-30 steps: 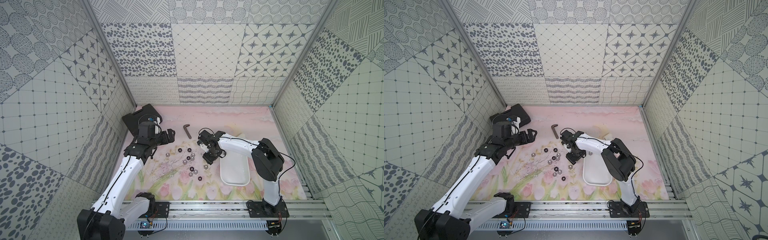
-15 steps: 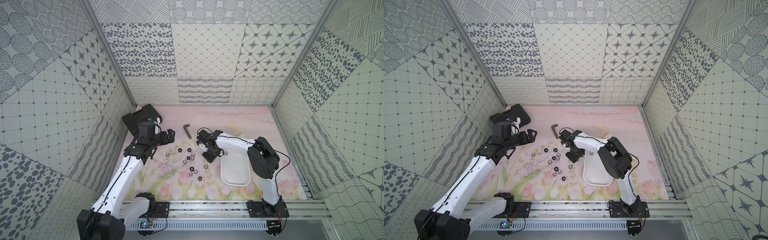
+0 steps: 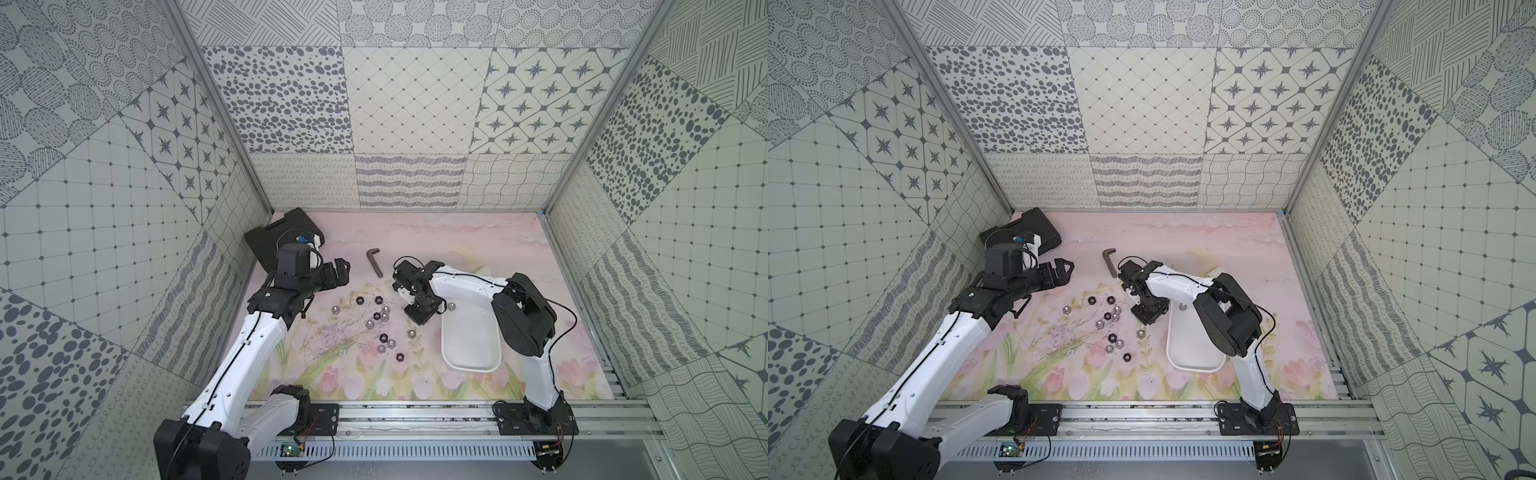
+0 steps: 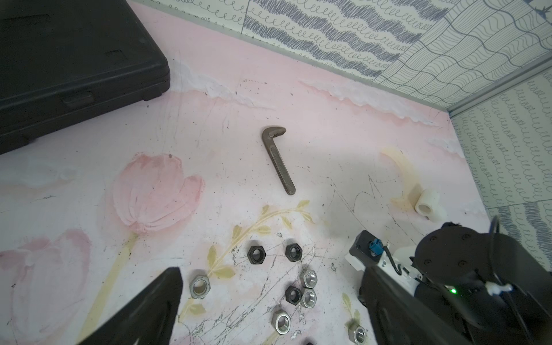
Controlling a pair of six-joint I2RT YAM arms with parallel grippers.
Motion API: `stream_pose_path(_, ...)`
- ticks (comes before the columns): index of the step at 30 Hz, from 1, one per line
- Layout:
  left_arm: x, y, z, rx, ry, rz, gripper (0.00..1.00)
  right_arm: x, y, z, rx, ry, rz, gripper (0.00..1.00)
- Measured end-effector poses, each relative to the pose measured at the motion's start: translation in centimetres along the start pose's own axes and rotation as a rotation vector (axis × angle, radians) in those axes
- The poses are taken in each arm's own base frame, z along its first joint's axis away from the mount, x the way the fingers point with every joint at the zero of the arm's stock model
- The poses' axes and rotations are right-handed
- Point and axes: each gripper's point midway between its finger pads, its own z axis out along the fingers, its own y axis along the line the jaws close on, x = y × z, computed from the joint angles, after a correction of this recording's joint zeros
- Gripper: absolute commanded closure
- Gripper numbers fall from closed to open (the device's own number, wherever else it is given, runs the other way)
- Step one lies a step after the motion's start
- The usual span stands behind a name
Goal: Put the nuts on the desktop into the storage box
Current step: Pick up the nut from the center of the board, then place the nut in the storage box.
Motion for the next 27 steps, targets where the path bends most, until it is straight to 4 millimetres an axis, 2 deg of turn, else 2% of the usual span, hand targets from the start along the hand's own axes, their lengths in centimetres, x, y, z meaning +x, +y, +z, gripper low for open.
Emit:
stream_pose_path(3, 0.0, 0.0, 0.0, 0.0, 0.0, 0.0, 0.01, -0.7, -0.1, -1.7, 0.0, -0.053, 0.007, 0.84)
stream_pose_path(5, 0.0, 0.0, 0.0, 0.0, 0.0, 0.0, 0.01, -1.4, -0.4, -4.1, 0.0, -0.124, 0.022, 0.83)
stream_pose_path(8, 0.0, 0.0, 0.0, 0.0, 0.0, 0.0, 0.01, -2.4, -1.3, -9.1, -0.001, -0.267, 0.061, 0.83)
stream_pose_path(10, 0.0, 0.0, 0.0, 0.0, 0.0, 0.0, 0.01, -2.4, -2.9, -12.3, 0.005, -0.36, 0.115, 0.83)
stream_pose_path(12, 0.0, 0.0, 0.0, 0.0, 0.0, 0.0, 0.01, -1.4, -5.0, -14.0, 0.02, -0.407, 0.181, 0.83)
stream_pose_path(14, 0.0, 0.0, 0.0, 0.001, -0.001, 0.0, 0.01, 0.3, -7.0, -13.9, 0.044, -0.397, 0.243, 0.83)
stream_pose_path(16, 0.0, 0.0, -0.1, 0.001, -0.002, 0.0, 0.01, 2.3, -8.6, -12.2, 0.07, -0.341, 0.298, 0.83)
stream_pose_path(19, 0.0, 0.0, -0.1, 0.002, -0.002, 0.0, 0.01, 5.4, -9.0, -9.0, 0.08, -0.224, 0.332, 0.83)
stream_pose_path(21, 0.0, 0.0, -0.1, 0.002, -0.003, 0.0, 0.01, 7.1, -9.0, -7.7, 0.08, -0.162, 0.343, 0.83)
stream_pose_path(24, 0.0, 0.0, -0.1, 0.002, -0.002, -0.001, 0.01, 8.2, -9.2, -6.4, 0.083, -0.116, 0.362, 0.83)
stream_pose_path(27, 0.0, 0.0, -0.1, 0.002, -0.002, -0.001, 0.01, 8.3, -9.6, -5.5, 0.09, -0.094, 0.371, 0.83)
